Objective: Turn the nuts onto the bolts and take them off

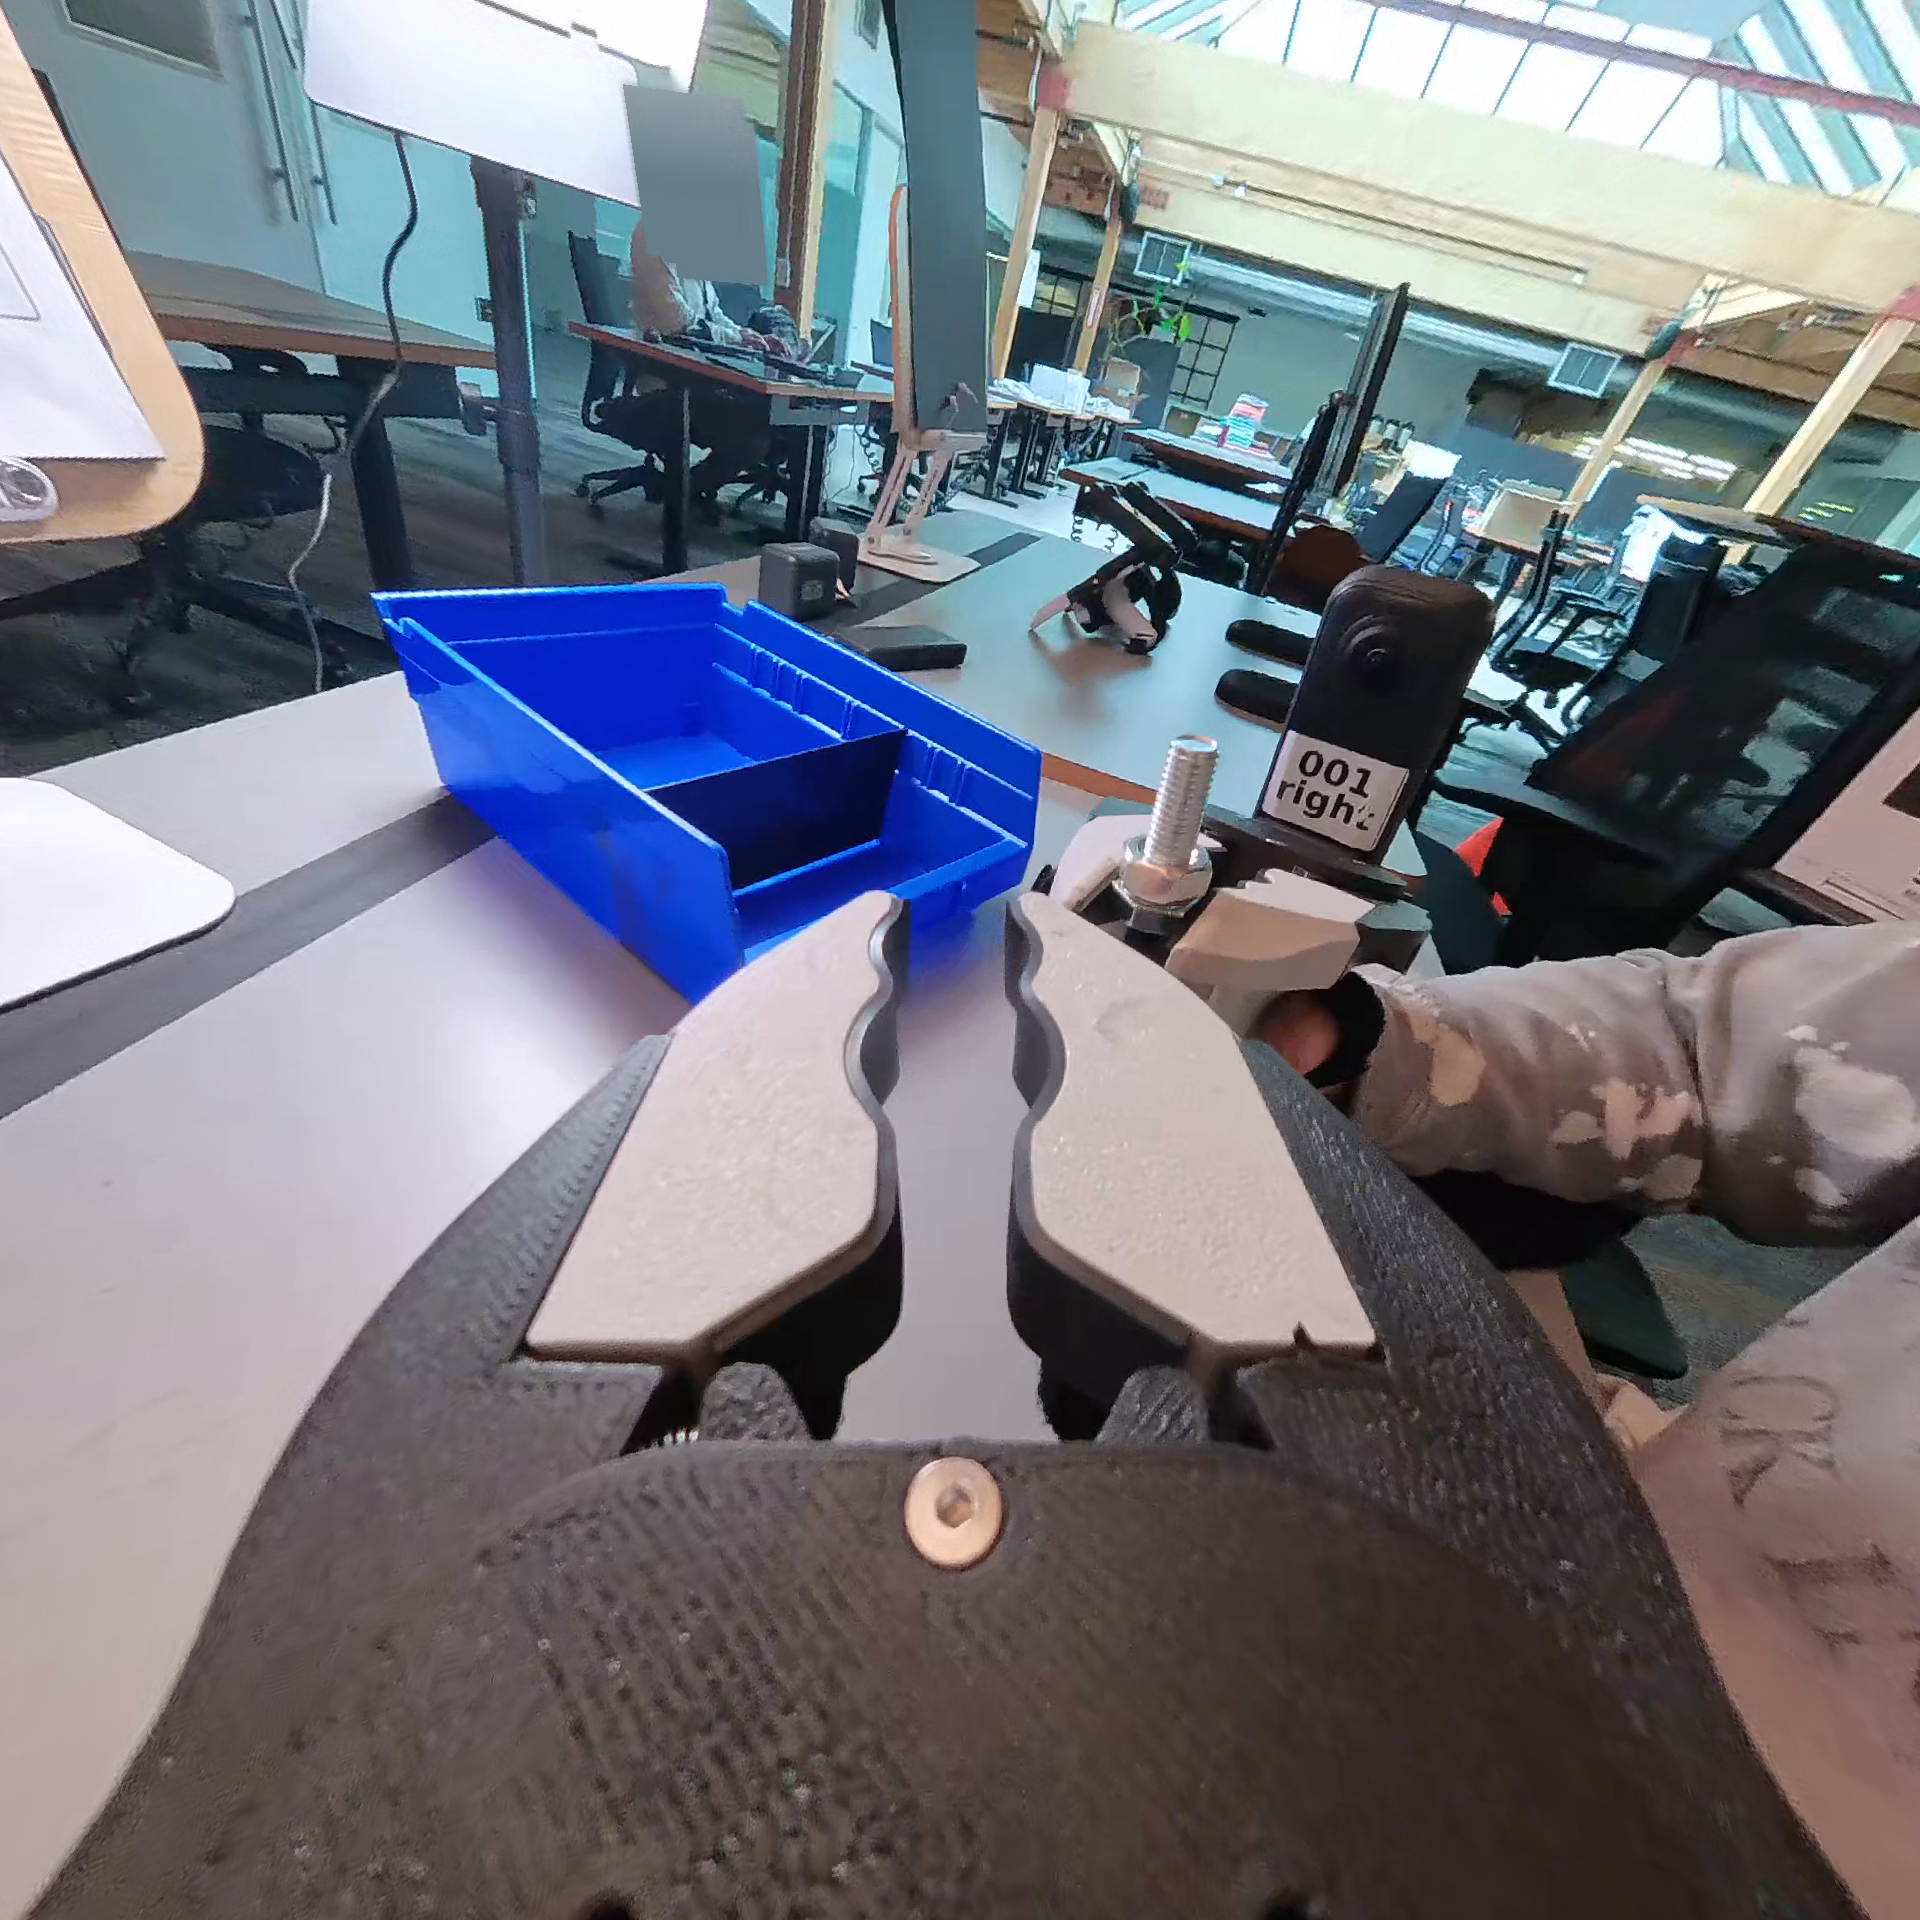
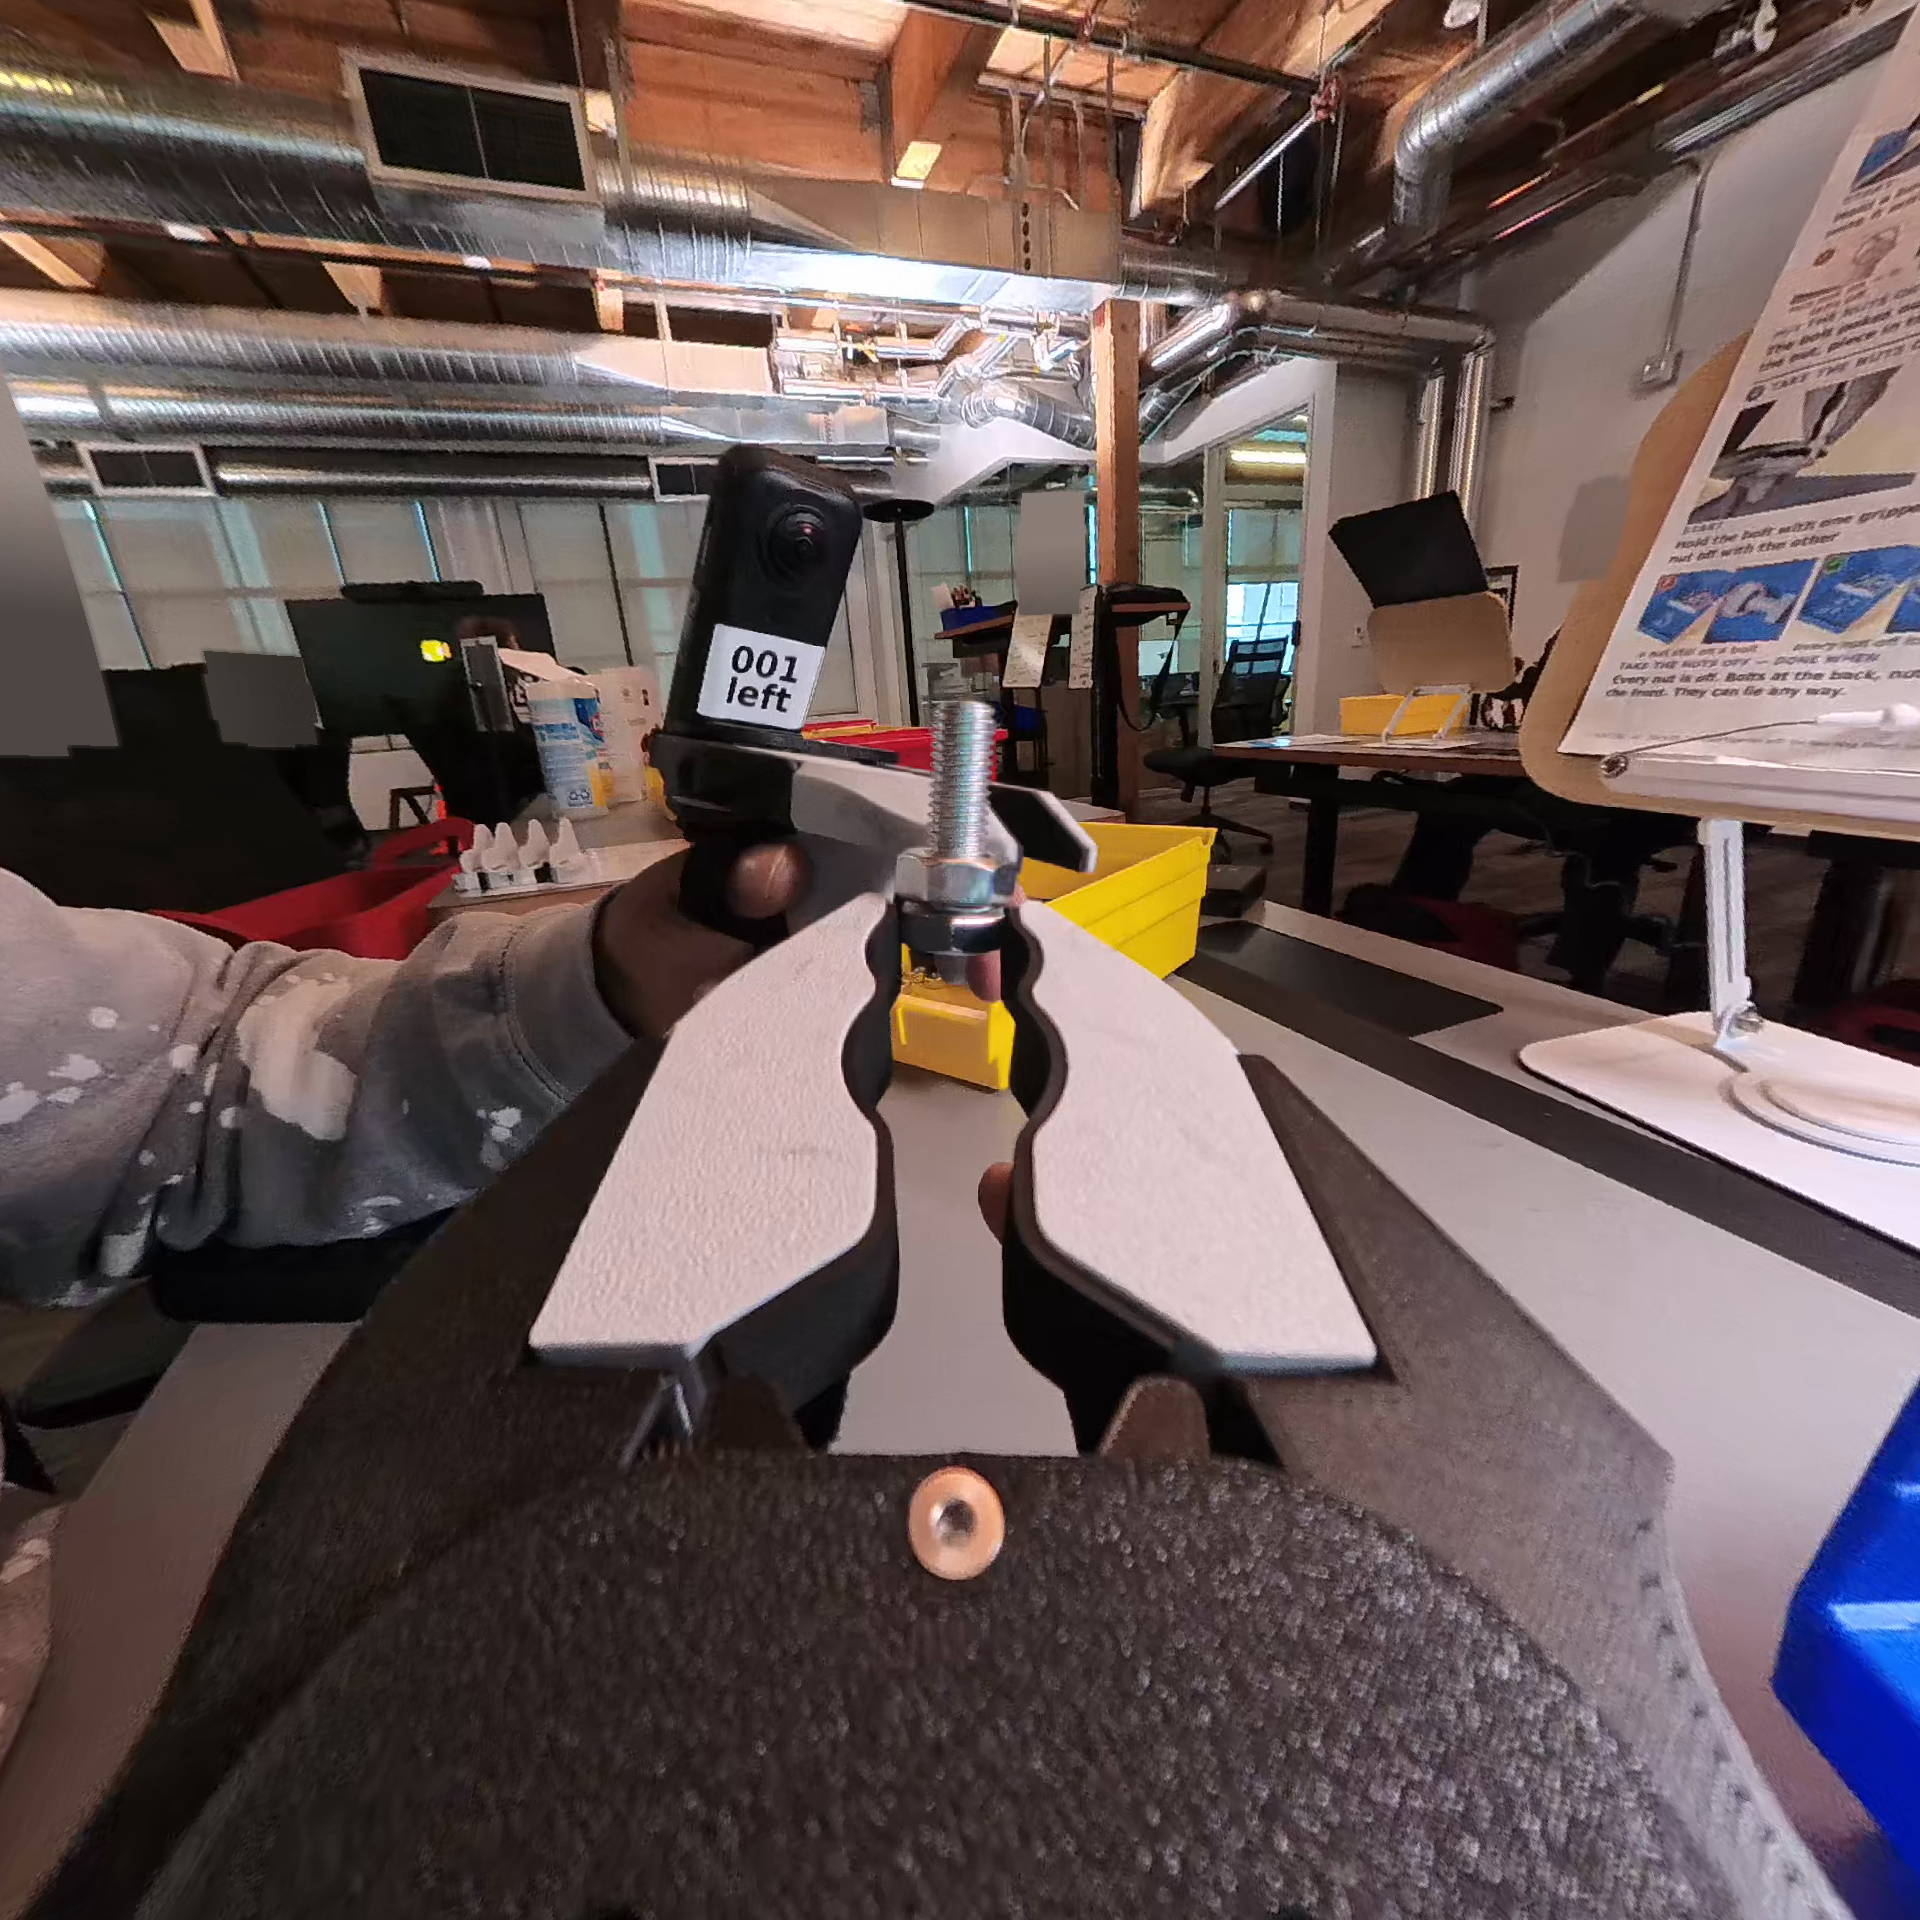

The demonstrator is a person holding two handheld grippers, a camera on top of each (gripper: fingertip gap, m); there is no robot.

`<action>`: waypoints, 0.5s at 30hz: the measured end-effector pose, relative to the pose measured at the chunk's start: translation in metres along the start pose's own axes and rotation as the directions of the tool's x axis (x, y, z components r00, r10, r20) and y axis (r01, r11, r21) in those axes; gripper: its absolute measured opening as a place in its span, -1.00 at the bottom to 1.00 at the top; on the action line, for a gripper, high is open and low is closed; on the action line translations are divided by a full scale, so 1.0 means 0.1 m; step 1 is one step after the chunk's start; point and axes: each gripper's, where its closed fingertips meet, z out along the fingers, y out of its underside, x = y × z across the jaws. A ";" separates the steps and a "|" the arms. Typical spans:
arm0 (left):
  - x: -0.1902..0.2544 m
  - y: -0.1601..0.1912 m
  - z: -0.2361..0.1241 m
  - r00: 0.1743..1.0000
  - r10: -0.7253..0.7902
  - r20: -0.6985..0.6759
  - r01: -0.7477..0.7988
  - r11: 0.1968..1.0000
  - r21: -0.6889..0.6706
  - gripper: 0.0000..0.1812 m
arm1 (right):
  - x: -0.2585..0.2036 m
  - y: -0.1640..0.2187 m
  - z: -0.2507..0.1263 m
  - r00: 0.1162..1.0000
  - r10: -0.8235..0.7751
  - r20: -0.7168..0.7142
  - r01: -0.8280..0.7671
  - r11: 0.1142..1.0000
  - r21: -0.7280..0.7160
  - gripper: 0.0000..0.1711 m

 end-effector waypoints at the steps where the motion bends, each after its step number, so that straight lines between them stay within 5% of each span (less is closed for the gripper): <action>1: -0.02 0.00 -0.01 1.000 0.005 0.010 -0.006 1.000 0.003 -0.81 | 0.02 0.02 0.00 1.000 0.008 -0.006 -0.008 1.000 -0.005 -0.79; 7: -0.26 -0.05 -0.12 0.983 0.093 0.156 -0.103 0.993 0.055 -1.00 | 0.26 0.03 -0.03 0.994 -0.007 -0.105 -0.001 0.997 -0.074 -0.79; 15: -0.71 0.07 -0.27 0.946 0.068 0.317 -0.097 0.992 0.077 -1.00 | 1.47 -0.32 -0.46 0.876 -0.126 -0.465 -0.018 0.956 -0.294 -0.79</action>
